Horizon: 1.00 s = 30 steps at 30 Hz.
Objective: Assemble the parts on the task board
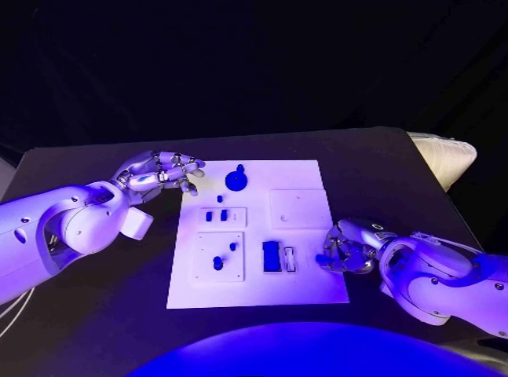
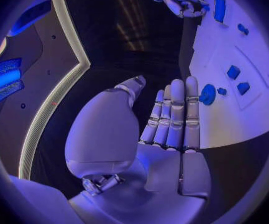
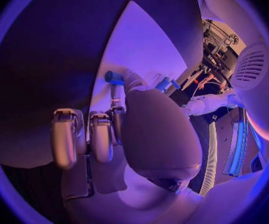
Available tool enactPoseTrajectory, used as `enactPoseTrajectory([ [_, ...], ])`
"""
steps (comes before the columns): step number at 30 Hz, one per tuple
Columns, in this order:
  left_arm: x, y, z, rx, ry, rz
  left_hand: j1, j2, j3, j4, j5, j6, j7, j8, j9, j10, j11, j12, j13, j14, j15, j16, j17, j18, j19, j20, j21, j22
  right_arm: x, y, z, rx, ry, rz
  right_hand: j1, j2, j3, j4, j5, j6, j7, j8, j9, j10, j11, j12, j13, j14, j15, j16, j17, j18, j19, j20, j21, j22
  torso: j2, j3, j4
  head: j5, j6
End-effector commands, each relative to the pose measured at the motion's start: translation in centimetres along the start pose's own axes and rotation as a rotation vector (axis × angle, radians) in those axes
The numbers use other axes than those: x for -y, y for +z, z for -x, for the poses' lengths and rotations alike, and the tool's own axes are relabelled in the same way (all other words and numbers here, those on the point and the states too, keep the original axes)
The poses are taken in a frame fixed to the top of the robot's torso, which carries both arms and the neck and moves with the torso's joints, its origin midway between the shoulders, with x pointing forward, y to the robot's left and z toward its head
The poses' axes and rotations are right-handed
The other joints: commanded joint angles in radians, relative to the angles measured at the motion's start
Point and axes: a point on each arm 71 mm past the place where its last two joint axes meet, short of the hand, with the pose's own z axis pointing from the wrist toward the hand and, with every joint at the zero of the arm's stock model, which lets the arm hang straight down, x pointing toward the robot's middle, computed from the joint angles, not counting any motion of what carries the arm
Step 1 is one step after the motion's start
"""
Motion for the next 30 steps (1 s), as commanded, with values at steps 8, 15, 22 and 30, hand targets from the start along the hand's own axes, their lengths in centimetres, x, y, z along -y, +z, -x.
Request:
enactPoseTrajectory([
  [8,0.1,0.0,-0.3,-0.018,-0.003,-0.016,0.0,0.01,-0.001,0.005,0.0,-0.006,-0.001,0.007,-0.001,-0.007,0.0,0.007,0.001,0.0,0.005,-0.004,0.001,0.014,0.009,-0.001,-0.005,-0.002,0.4,-0.4,-1.0,-0.009,0.029,-0.05,-0.111,-0.058,0.295,-0.141,0.109,-0.008,-0.004,0.035,-0.26,0.015,-0.009,0.003,0.146,0.096,-0.005,0.0,0.238,-0.012,0.077,-0.003,0.007,0.236,0.0,0.001,-0.0006,0.002,0.0],
  [15,0.1,0.1,-0.3,-0.019,-0.003,-0.017,0.0,0.01,-0.001,0.005,0.0,-0.006,-0.001,0.007,-0.001,-0.007,0.0,0.007,0.001,0.0,0.005,-0.004,0.001,0.014,0.009,-0.001,-0.005,-0.002,-0.4,-0.5,-0.3,0.015,0.101,-0.03,-0.149,-0.062,0.333,-0.162,0.151,-0.015,-0.006,0.05,-0.249,0.019,-0.01,0.006,0.148,0.097,-0.007,0.002,0.242,-0.014,0.08,-0.005,0.016,0.24,0.0,0.0006,-0.0001,0.002,0.0],
  [22,0.1,0.1,-0.3,-0.016,-0.008,-0.013,0.001,0.011,-0.001,0.006,0.0,-0.006,-0.001,0.007,-0.001,-0.007,0.0,0.007,0.001,0.0,0.005,-0.004,0.001,0.014,0.009,-0.001,-0.005,-0.002,-1.4,-0.4,0.4,-0.003,0.204,-0.004,-0.175,-0.064,0.342,-0.166,0.149,-0.02,-0.007,0.056,-0.245,0.021,-0.011,0.01,0.151,0.099,-0.007,0.004,0.247,-0.015,0.082,-0.005,0.02,0.242,0.0,0.0,0.0002,0.001,0.0],
  [30,0.1,0.1,-0.4,-0.019,-0.011,-0.015,0.002,0.014,0.0,0.007,0.001,-0.006,-0.001,0.008,-0.001,-0.007,0.0,0.008,0.002,0.0,0.005,-0.004,0.001,0.014,0.01,-0.001,-0.006,-0.003,-2.1,-0.2,0.1,-0.044,0.305,-0.033,-0.264,-0.056,0.348,-0.15,0.131,-0.024,-0.014,0.073,-0.235,0.034,-0.017,0.026,0.16,0.1,-0.012,0.006,0.251,-0.016,0.085,-0.009,0.029,0.245,0.0,-0.0001,-0.0013,0.002,0.0],
])
